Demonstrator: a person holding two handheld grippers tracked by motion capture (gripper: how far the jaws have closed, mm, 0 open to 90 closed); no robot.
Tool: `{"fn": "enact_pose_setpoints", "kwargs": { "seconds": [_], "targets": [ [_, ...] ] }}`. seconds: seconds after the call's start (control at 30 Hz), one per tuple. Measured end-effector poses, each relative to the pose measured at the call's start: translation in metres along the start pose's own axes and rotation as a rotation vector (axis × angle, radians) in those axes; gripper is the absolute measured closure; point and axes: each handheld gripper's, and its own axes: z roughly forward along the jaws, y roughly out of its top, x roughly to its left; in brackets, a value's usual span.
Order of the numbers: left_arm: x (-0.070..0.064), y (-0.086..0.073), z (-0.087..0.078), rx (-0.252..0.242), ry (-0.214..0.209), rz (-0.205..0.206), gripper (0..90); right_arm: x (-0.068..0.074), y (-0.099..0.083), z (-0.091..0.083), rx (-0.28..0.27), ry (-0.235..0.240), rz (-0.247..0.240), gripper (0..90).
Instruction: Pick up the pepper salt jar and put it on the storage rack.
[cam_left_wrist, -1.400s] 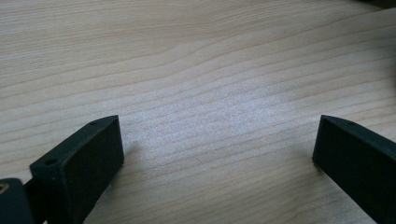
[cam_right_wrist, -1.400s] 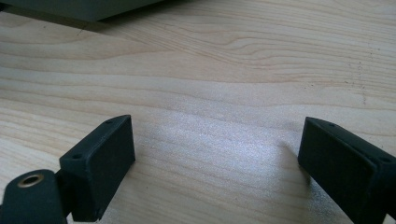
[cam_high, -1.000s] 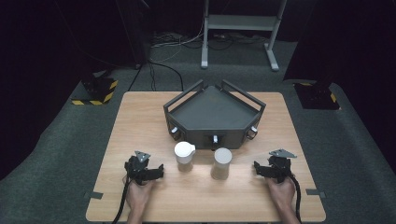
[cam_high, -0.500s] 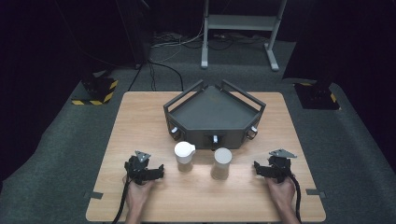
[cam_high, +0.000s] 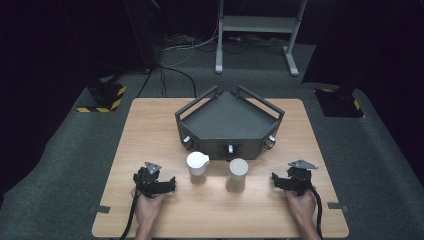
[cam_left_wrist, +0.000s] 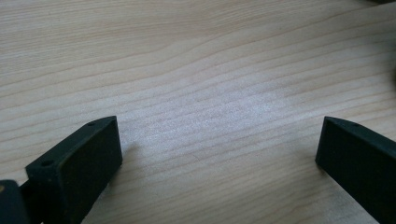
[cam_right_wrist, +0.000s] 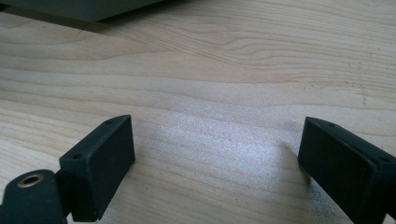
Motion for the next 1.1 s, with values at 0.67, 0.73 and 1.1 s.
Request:
{"fn": "enact_pose_setpoints", "kwargs": {
  "seconds": [0.67, 0.73, 1.1],
  "targets": [
    [0.006, -0.011, -0.025, -0.011, -0.089, 0.034, 0.2, 0.0, 0.0, 0.0, 0.0, 0.0, 0.0, 10.0],
    [0.004, -0.012, -0.028, -0.016, -0.103, 0.049, 0.2, 0.0, 0.0, 0.0, 0.0, 0.0, 0.0, 10.0],
    [-0.002, -0.015, -0.031, -0.034, -0.202, 0.093, 0.2, 0.0, 0.0, 0.0, 0.0, -0.001, 0.0, 10.0]
  ]
}}
